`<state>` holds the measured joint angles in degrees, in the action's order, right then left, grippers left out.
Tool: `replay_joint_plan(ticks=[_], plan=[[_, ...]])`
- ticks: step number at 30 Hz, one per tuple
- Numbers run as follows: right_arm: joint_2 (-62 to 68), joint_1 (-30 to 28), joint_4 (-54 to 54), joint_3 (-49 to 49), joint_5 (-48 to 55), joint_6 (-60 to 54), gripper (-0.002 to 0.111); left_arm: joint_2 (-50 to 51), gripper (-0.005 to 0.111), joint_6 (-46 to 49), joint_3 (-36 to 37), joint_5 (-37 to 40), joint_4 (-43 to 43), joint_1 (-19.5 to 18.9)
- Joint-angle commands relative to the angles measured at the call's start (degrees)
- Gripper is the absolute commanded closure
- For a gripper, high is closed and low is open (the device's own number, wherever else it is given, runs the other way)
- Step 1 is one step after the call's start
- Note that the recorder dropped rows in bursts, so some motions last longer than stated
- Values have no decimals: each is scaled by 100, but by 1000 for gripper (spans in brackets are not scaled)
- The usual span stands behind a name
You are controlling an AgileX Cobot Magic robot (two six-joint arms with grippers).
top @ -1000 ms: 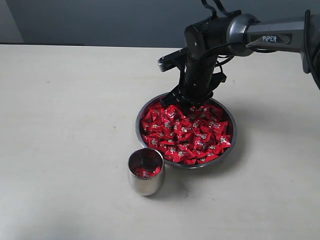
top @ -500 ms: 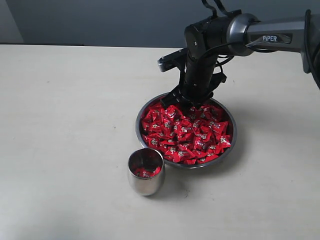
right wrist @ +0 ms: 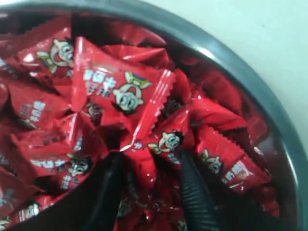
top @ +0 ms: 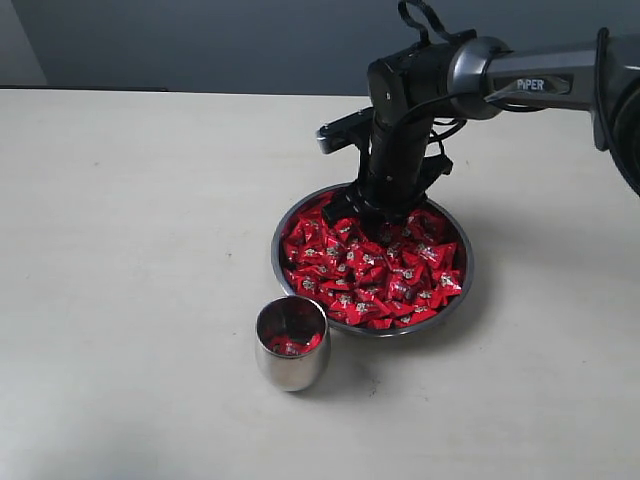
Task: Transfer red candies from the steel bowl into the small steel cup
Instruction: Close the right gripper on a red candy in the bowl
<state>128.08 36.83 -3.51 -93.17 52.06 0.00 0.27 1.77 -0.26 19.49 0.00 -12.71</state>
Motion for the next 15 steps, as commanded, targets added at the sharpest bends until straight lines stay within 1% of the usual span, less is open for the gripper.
replay_joint_plan(ticks=[1,3,4,9,10,15], plan=[[27,-33,21,-27,36,0,69,-27,106,-8,26,-58,-35,27],[25,-33,21,-27,24,0,71,-27,106,-8,26,-58,-35,27],[25,-33,21,-27,24,0,75,-27,106,-8,26,-58,-35,27],[25,-33,21,-27,24,0,106,-27,106,-8,26,-58,-35,27],[25,-33,21,-27,24,0,109,-27,106,-8,26,-58,-35,27],[-3,-33,21,-27,24,0,109,-27,106,-8,26,-58,-35,27]])
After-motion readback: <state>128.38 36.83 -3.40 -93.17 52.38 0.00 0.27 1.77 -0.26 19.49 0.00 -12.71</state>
